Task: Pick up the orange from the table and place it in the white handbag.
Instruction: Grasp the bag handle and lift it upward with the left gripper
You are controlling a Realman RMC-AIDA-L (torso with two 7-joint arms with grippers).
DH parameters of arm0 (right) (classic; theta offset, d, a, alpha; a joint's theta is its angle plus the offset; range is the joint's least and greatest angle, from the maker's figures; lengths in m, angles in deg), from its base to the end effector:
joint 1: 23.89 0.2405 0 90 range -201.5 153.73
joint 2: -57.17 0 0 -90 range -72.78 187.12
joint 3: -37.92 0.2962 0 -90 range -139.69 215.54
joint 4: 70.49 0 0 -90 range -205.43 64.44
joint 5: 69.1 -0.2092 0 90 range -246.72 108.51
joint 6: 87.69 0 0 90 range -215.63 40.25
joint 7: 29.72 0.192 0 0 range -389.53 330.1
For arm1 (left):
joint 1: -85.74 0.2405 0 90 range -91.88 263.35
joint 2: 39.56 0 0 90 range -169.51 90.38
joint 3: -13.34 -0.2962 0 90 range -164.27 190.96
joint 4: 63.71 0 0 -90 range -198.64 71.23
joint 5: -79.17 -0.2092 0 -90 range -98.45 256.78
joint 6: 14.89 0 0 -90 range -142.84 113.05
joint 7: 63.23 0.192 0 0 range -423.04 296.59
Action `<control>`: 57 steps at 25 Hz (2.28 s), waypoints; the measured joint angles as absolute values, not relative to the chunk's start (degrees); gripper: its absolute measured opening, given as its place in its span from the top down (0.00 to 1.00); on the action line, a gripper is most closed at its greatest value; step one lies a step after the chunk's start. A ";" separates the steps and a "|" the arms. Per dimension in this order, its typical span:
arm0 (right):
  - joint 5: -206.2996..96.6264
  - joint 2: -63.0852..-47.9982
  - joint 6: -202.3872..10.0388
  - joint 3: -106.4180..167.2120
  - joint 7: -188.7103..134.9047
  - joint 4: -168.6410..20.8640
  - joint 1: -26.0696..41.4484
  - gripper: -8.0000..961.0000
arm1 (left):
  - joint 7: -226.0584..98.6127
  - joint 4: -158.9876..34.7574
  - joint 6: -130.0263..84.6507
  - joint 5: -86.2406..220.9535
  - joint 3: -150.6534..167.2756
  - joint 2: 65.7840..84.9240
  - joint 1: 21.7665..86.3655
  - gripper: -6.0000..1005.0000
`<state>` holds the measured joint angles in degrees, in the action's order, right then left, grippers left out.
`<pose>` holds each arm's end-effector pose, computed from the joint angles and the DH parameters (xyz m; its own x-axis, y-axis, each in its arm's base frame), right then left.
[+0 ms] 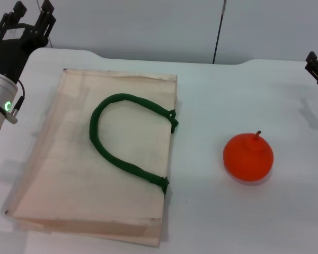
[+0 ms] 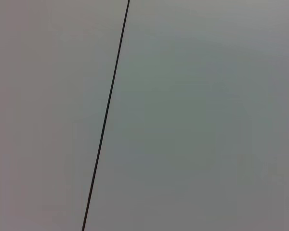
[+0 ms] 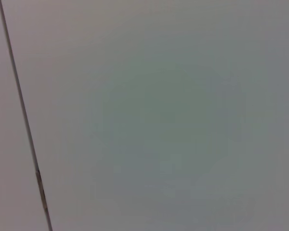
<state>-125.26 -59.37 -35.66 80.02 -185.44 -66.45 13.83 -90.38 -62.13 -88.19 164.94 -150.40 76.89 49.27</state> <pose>0.3371 0.4695 -0.0308 0.6029 -0.1178 -0.7891 -0.7960 -0.1549 -0.5851 -0.3064 0.4527 0.0191 0.5060 -0.1894 0.8415 0.8145 -0.2162 -0.5384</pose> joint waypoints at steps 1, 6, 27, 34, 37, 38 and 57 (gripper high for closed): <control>-125.26 -59.37 -35.66 80.02 -185.44 -66.45 13.84 0.07 | -90.38 -62.13 -88.19 164.94 -150.39 76.89 49.26 0.32; -125.34 -59.37 -35.66 80.02 -185.46 -66.45 13.84 0.07 | -90.38 -62.13 -88.19 164.94 -150.28 76.89 49.26 0.32; -125.46 -59.19 -35.66 80.09 -185.21 -67.10 13.22 0.07 | -139.40 -85.37 -92.38 132.35 -150.63 73.35 40.92 0.32; -125.47 -59.20 -35.73 80.40 -185.04 -67.16 12.72 0.07 | -161.23 -100.44 -102.22 113.98 -150.72 71.05 37.23 0.32; -125.46 -59.17 -36.04 80.45 -185.03 -67.16 12.68 0.08 | -165.31 -103.88 -104.53 105.57 -150.74 70.79 35.14 0.32; -125.45 -59.14 -36.12 80.45 -185.03 -67.15 12.73 0.08 | -166.13 -104.22 -104.28 101.17 -150.75 70.69 33.94 0.32; -125.44 -59.10 -36.23 80.66 -185.01 -66.64 13.42 0.08 | -166.70 -92.32 -86.15 80.77 -150.75 71.11 27.75 0.32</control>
<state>-125.44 -59.10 -36.23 80.66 -185.01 -66.64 13.42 -166.70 -92.32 -86.15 80.77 -150.75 71.11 27.75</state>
